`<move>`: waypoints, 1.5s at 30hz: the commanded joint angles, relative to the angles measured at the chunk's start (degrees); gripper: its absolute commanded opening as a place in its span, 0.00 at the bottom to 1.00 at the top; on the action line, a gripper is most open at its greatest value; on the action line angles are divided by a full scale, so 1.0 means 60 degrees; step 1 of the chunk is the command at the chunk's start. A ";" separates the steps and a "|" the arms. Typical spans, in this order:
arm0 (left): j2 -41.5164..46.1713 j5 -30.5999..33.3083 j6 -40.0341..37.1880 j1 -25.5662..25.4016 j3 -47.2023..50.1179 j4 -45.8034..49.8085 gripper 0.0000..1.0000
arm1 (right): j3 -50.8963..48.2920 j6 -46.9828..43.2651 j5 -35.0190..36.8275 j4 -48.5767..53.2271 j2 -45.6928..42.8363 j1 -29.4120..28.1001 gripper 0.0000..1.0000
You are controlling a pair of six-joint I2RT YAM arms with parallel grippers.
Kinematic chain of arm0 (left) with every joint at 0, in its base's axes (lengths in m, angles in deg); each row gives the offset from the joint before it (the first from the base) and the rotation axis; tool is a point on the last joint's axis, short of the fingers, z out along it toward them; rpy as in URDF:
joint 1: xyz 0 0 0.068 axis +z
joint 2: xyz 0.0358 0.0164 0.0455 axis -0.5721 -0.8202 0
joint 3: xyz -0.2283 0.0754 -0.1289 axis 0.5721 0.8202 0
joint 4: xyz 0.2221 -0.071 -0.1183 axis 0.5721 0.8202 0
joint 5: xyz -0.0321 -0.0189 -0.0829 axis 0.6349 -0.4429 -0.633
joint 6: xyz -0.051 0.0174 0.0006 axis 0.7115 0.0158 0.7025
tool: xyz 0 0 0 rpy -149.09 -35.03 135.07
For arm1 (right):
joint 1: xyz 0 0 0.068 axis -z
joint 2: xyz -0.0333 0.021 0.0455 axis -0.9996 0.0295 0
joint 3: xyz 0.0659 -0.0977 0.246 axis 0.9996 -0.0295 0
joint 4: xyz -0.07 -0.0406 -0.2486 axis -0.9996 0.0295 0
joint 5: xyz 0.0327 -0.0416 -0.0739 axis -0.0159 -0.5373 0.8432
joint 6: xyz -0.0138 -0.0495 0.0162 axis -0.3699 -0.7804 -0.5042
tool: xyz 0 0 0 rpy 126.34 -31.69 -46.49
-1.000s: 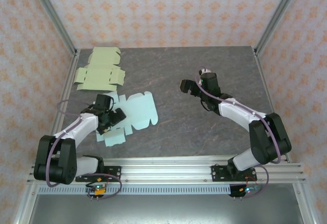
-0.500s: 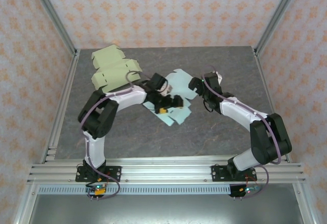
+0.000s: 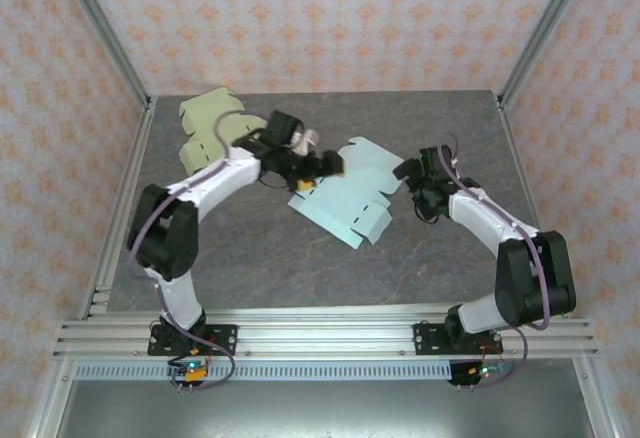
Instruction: Fold the paper box
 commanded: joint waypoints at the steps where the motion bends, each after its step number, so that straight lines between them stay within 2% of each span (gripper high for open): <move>1: 0.0105 0.2308 -0.1491 0.0076 0.0000 0.1420 1.00 | -0.0043 -0.0896 -0.2169 -0.0062 0.0237 -0.0024 0.99; 3: -0.0201 0.2236 -0.1324 0.0077 0.0248 0.1057 1.00 | 0.0221 -0.2370 -0.3036 -0.0093 0.0756 0.0006 0.95; 6: -0.0171 0.2542 -0.1022 0.0088 0.1068 0.0050 1.00 | 0.1018 -0.4893 -0.4096 0.1008 0.1743 0.0006 0.94; 9: -0.0293 0.2985 -0.1184 0.0076 0.1143 0.0102 1.00 | 0.1163 -0.5361 -0.4950 0.1187 0.2343 -0.0006 0.87; 12: -0.0669 0.2346 -0.1248 0.0028 0.1093 0.0136 1.00 | 0.0817 -0.4876 -0.4902 0.0735 0.2000 -0.0068 0.87; 15: -0.0590 0.1699 -0.1138 -0.0156 0.1523 -0.0248 1.00 | 0.0768 -0.4266 -0.4610 0.0982 0.1564 -0.0058 0.89; 20: -0.0752 0.0152 -0.1378 -0.0678 0.1801 -0.0786 1.00 | 0.0401 -0.4127 -0.4764 0.0777 0.1357 0.0125 0.92; 22: -0.0922 -0.0454 -0.1431 -0.0882 0.1619 -0.0542 1.00 | 0.0307 -0.3743 -0.4365 0.0873 0.1157 0.0274 0.92; 23: -0.0943 -0.0780 -0.1469 -0.0942 0.1597 -0.0500 1.00 | 0.0337 -0.3434 -0.3798 0.1197 0.0972 0.0312 0.92; 25: -0.0946 -0.1543 -0.1487 -0.1078 0.1583 -0.0493 1.00 | 0.0603 -0.2640 -0.2489 0.2293 0.0644 0.0398 0.95; 27: -0.1029 -0.2531 -0.1567 -0.1170 0.1436 -0.0388 1.00 | 0.0643 -0.1580 -0.1795 0.2964 0.0153 0.0459 0.95; 31: -0.1896 -0.4069 -0.1968 -0.1633 0.0644 0.0287 1.00 | -0.0579 0.1672 -0.1146 0.2673 -0.1329 0.0460 0.99; 33: -0.1919 -0.3696 -0.1922 -0.1754 0.0370 0.0446 1.00 | -0.1657 0.3218 -0.1544 0.1433 -0.2034 0.0411 0.99; 35: -0.1409 -0.2905 -0.1469 -0.1533 0.0456 -0.0008 0.99 | -0.2886 0.4719 -0.1900 -0.0532 -0.2495 0.0285 0.98; 37: -0.0513 -0.1309 -0.1392 -0.0997 0.0451 0.0091 0.99 | -0.3560 0.5383 -0.1808 -0.2051 -0.2824 0.0077 0.97; 41: 0.0334 0.2500 -0.1531 -0.0109 0.0369 0.0197 1.00 | -0.3572 0.5608 -0.1636 -0.2345 -0.2790 -0.0261 0.97; 43: 0.0054 0.3823 -0.1875 -0.0026 0.0112 0.0089 1.00 | -0.3719 0.6458 -0.1614 -0.2791 -0.2726 -0.0683 0.98; 45: -0.0496 0.4339 -0.2320 -0.0018 -0.0141 -0.0330 1.00 | -0.3832 0.7445 -0.1196 -0.3234 -0.2720 -0.1390 0.98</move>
